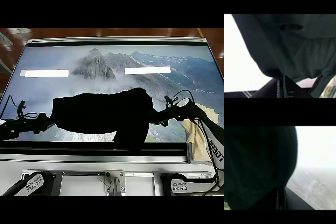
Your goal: Fold the shirts.
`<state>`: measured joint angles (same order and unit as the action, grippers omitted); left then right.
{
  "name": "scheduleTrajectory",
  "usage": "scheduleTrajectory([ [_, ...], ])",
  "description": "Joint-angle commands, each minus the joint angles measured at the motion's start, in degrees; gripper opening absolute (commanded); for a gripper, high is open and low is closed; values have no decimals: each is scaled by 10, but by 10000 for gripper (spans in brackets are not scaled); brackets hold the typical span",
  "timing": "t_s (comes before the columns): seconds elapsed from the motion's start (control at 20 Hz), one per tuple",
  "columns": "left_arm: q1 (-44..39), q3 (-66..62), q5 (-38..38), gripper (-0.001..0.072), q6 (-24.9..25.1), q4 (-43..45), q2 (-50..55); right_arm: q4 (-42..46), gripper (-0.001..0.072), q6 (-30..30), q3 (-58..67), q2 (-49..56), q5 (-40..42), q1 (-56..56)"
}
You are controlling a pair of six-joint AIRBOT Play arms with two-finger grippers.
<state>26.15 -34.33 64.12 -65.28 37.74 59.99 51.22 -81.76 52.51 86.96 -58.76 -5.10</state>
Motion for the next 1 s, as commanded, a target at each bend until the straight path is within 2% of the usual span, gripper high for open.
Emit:
scheduleTrajectory([
  [0.0,-2,-68,9,43,-21,26,-48,-16,59,55,56,-60,-13,9],
  [0.1,-2,-177,7,43,-69,97,-101,-16,59,114,138,-141,-5,9],
  [0.15,-2,-246,7,44,-80,108,-130,-14,60,118,185,-182,9,9],
  [0.35,-6,-508,-38,44,-81,108,-224,-26,60,72,348,-347,152,9],
  [0.45,-6,-601,-89,44,-112,123,-261,-11,60,72,400,-411,201,9],
  [0.55,-6,-661,-101,44,-157,161,-285,48,60,47,443,-454,185,9],
  [0.65,-6,-687,-90,44,-217,174,-302,124,60,3,464,-487,137,9],
  [0.75,-6,-691,-70,44,-251,174,-322,204,60,-35,467,-516,83,9],
  [0.95,-6,-690,85,44,-255,206,-326,260,60,-68,467,-539,-39,9],
])
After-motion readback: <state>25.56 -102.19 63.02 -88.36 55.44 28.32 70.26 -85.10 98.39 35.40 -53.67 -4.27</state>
